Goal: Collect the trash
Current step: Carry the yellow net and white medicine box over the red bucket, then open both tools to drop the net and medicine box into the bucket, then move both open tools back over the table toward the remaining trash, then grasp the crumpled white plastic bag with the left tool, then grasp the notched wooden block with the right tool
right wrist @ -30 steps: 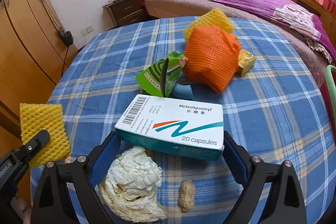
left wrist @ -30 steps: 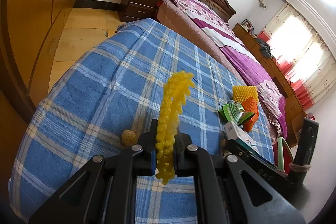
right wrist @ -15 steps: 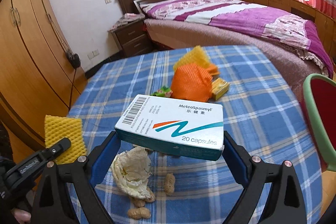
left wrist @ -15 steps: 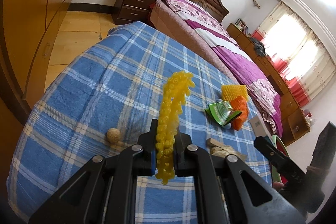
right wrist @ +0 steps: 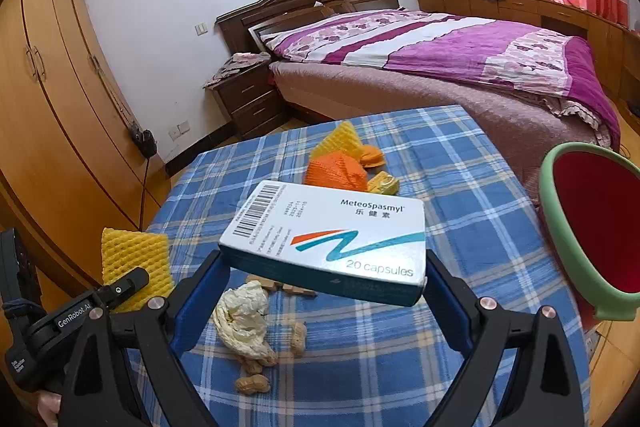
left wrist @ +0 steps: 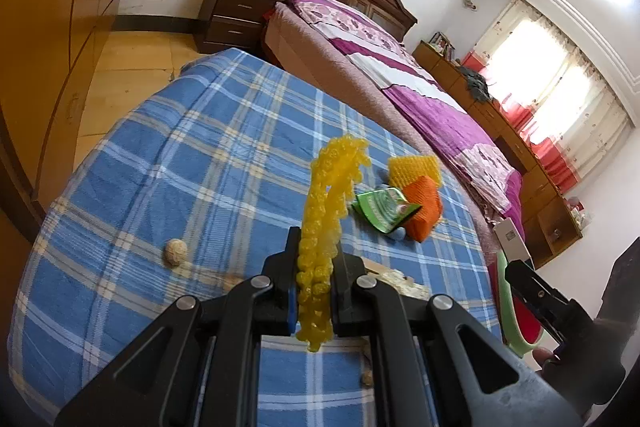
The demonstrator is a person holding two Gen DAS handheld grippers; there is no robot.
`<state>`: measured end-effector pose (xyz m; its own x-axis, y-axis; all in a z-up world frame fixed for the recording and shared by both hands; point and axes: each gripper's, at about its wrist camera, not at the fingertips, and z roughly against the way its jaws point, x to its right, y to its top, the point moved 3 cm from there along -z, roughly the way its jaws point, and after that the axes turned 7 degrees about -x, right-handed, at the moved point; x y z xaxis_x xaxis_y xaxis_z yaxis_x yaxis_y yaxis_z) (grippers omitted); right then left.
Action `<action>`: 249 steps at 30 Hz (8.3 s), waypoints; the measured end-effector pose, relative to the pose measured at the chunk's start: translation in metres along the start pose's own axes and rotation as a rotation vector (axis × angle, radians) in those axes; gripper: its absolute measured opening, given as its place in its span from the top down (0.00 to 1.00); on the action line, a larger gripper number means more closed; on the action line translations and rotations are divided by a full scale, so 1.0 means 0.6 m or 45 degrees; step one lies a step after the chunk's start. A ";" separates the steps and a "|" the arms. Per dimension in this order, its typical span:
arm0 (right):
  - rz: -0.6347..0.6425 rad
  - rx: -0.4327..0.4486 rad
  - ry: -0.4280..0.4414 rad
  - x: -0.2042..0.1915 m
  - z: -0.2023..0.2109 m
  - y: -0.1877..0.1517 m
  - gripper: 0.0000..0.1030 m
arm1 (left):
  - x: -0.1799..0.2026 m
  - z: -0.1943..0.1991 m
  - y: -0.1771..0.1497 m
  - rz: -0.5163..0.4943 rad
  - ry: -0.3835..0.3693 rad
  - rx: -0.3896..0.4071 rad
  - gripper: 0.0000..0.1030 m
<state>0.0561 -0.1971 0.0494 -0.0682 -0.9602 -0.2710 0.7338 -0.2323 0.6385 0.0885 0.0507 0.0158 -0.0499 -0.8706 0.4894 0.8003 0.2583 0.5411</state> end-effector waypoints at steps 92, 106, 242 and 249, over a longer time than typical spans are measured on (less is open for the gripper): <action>-0.679 0.194 -0.269 0.539 0.155 -0.055 0.08 | 0.578 -0.245 -0.156 -0.686 -0.399 -0.478 0.90; -0.681 0.200 -0.314 0.555 0.155 -0.053 0.06 | 0.593 -0.261 -0.170 -0.732 -0.367 -0.435 0.65; 0.070 -0.237 -0.259 -0.093 -0.204 -0.053 0.06 | -0.085 -0.002 -0.018 0.054 0.143 0.027 0.74; 0.090 -0.229 -0.340 -0.091 -0.205 -0.049 0.23 | -0.090 -0.007 -0.019 0.067 0.145 0.012 0.74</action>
<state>0.1210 -0.1186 -0.0431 -0.1704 -0.9852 -0.0168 0.8488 -0.1554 0.5053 0.0848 0.0929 -0.0198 0.0606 -0.8975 0.4368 0.7942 0.3085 0.5236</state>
